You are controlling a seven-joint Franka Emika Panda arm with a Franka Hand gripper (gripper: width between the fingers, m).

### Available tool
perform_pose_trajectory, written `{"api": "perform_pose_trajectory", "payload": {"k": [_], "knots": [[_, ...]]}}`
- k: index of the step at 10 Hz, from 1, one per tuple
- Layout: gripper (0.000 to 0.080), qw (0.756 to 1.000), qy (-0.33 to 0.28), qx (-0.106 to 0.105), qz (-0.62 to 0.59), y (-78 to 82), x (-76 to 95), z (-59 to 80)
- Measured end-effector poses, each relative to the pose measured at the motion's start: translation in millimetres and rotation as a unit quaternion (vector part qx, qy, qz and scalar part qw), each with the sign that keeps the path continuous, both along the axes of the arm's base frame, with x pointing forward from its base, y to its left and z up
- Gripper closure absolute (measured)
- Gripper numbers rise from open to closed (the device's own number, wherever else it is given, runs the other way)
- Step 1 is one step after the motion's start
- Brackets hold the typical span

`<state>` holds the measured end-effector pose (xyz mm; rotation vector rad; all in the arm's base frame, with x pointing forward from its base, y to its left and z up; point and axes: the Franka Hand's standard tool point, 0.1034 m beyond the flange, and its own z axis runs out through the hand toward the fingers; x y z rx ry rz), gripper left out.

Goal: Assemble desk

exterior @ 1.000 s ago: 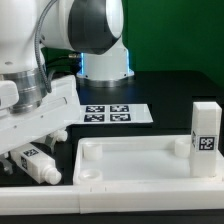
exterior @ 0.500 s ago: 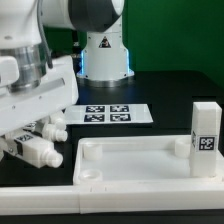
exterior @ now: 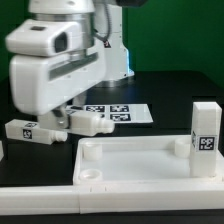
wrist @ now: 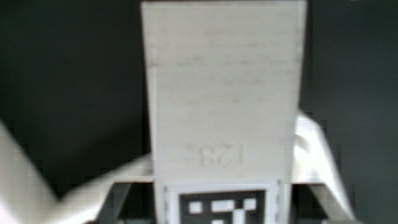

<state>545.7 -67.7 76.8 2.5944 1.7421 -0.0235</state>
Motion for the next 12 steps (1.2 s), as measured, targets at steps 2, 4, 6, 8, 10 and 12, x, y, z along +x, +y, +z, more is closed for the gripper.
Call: {"api": "perform_pose_trajectory", "payload": {"k": [2,4,6,8,10,12], "knots": [[0.0518,0.999,0.003,-0.001,0.04,-5.8,-0.8,-1.1],[0.0518,0.996,0.007,-0.006,0.086,-1.9,-4.4,-1.8],[0.0518,0.991,0.018,-0.006,0.13,43.9,-23.5,5.7],[0.0518,0.982,-0.007,-0.001,0.187,75.8,-48.0,9.7],[0.0518,0.968,0.001,-0.008,0.252,68.3,-51.0,6.8],[0.0518,0.956,0.007,-0.013,0.292,68.3,-53.8,4.1]]}}
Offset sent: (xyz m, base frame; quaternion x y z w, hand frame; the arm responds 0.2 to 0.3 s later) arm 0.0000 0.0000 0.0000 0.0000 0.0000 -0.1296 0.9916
